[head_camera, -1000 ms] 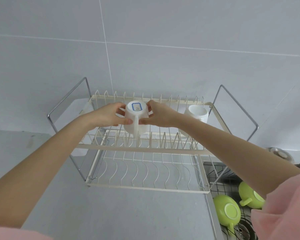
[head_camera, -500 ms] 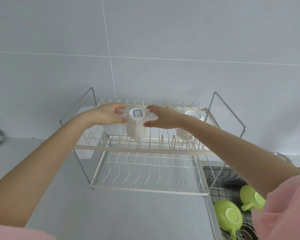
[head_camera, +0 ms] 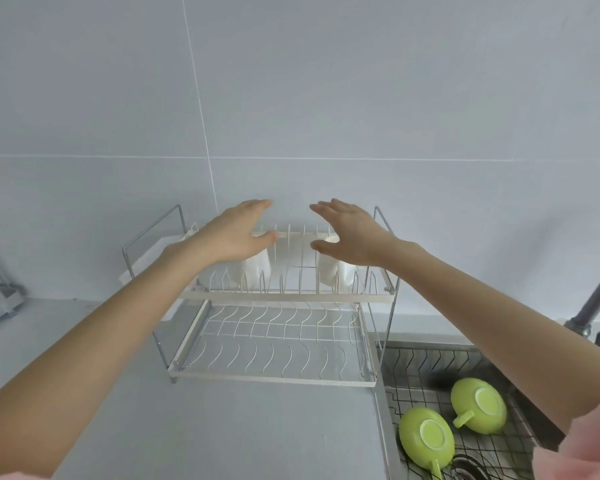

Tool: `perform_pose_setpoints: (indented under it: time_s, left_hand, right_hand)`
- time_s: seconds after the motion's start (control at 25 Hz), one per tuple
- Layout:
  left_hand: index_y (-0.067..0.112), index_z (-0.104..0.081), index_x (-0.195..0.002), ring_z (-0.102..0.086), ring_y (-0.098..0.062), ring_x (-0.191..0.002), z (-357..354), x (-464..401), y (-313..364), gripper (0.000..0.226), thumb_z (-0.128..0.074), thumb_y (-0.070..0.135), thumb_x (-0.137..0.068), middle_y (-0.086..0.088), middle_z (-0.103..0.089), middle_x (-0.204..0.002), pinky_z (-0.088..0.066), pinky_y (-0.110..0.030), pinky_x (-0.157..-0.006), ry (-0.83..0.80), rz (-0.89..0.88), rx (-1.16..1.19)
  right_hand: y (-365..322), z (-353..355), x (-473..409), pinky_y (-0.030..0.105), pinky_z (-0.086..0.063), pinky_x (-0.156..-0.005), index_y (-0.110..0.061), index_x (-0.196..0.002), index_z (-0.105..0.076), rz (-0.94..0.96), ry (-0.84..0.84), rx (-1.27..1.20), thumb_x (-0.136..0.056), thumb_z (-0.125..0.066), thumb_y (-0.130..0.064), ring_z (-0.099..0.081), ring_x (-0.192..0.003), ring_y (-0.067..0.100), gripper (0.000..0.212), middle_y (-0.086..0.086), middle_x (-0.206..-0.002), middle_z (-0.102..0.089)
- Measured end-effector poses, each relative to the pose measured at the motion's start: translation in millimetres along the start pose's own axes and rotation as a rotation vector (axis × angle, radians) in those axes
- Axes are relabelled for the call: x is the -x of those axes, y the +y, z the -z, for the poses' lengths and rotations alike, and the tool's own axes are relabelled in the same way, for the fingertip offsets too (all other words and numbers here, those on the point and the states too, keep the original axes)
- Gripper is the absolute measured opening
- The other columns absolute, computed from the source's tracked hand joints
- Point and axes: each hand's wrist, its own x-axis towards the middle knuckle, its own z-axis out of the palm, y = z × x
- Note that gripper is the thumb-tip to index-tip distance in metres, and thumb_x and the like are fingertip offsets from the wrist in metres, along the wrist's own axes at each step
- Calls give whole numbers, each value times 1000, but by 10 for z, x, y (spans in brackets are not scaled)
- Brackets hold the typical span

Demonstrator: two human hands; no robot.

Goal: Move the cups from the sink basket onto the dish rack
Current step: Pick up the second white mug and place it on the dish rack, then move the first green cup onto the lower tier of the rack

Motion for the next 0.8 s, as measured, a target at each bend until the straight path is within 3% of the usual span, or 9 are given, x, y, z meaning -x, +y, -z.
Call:
perform_pose_setpoints:
  time_s: [0.32, 0.8]
  left_hand:
    - [15, -14, -145, -11, -24, -145, -388, 117, 971, 67, -44, 36, -90, -10, -13, -157, -14, -42, -117, 83, -64, -188]
    - [15, -18, -145, -11, -25, -145, -1356, 146, 2323, 63, -39, 38, -90, -10, -17, -156, -12, -39, -117, 93, -147, -113]
  right_hand:
    - [695, 186, 861, 37, -5, -121, -19, -148, -13, -52, 117, 11, -92, -47, -35, -6, -147, 20, 67, 3, -159, -12]
    - [1957, 23, 1943, 37, -7, -121, -18, -147, -15, -146, -1, -33, -92, -47, -34, -7, -147, 20, 66, 4, -158, -14]
